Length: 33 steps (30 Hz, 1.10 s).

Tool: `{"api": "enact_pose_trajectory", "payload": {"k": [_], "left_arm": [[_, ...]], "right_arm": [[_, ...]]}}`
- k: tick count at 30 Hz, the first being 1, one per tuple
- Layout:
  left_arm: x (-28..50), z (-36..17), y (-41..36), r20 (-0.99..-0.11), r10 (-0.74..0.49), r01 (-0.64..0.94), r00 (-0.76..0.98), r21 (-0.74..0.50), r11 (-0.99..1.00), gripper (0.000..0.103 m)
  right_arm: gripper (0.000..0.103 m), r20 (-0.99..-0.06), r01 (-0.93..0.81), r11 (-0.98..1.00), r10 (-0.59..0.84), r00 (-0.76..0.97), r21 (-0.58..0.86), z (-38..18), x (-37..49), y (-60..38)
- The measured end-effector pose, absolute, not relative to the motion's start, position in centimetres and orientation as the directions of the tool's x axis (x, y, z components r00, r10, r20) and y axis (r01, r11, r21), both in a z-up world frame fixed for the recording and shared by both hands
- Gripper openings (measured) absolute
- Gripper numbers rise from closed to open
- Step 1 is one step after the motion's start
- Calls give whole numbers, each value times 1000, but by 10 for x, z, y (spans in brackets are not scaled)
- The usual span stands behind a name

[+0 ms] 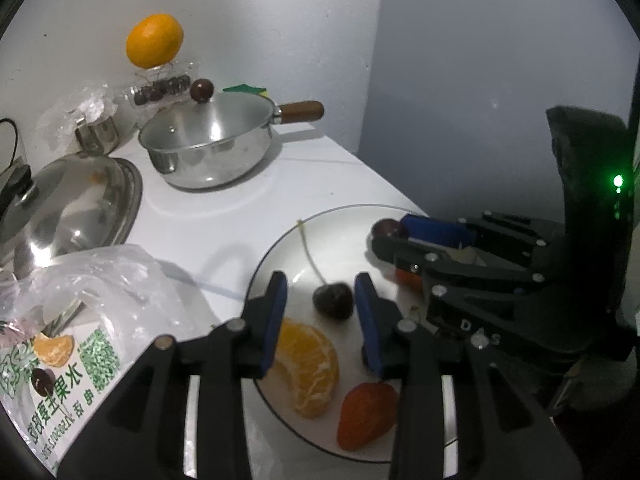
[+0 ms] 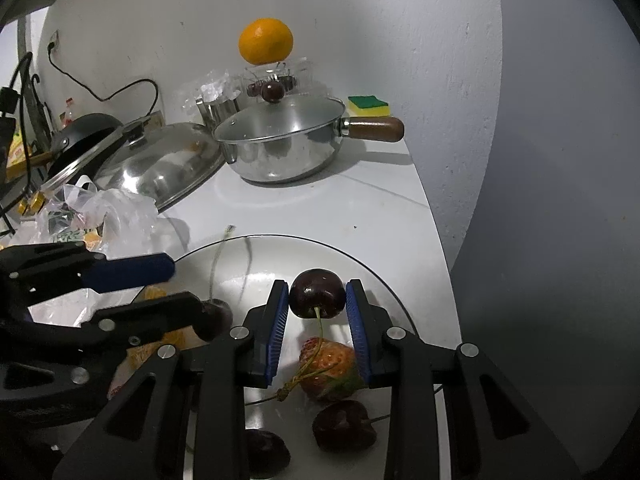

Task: Organize fruits
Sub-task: 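Lower both grippers to the plate and open them to release the cherries, then move both open grippers back toward the remaining fruit on the plastic bag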

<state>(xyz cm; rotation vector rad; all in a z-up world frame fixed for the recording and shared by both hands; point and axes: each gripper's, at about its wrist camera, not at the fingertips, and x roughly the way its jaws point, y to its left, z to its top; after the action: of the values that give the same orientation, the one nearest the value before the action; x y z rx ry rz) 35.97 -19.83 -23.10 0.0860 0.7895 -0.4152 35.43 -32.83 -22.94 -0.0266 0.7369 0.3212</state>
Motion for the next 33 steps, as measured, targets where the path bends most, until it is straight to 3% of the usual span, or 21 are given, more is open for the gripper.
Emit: {"api": "enact_pose_trajectory", "payload": {"k": [3, 4, 5, 6, 7, 29, 33], "left_arm": [[356, -228, -195, -699, -332, 393, 633, -80, 916, 40], [355, -227, -194, -696, -335, 393, 635, -82, 916, 44], [352, -225, -192, -689, -340, 393, 640, -88, 916, 56], [352, -223, -190, -684, -345, 391, 643, -94, 915, 57], [351, -222, -188, -681, -349, 391, 643, -100, 915, 57], [316, -193, -139, -628, -317, 326, 711, -105, 939, 58], [309, -188, -128, -610, -323, 322, 724, -115, 940, 66]], "right_arm": [[32, -669, -293, 953, 271, 693, 83, -229, 353, -327], [32, -669, -291, 953, 268, 693, 80, -228, 352, -327], [35, -669, -287, 955, 262, 695, 76, -227, 351, -327], [39, -668, -285, 955, 261, 697, 76, -226, 350, -327], [42, -665, -284, 956, 257, 701, 71, -224, 349, -327], [43, -641, -298, 954, 241, 728, 20, -192, 319, -289], [43, -633, -308, 951, 245, 735, 10, -186, 314, -278]]}}
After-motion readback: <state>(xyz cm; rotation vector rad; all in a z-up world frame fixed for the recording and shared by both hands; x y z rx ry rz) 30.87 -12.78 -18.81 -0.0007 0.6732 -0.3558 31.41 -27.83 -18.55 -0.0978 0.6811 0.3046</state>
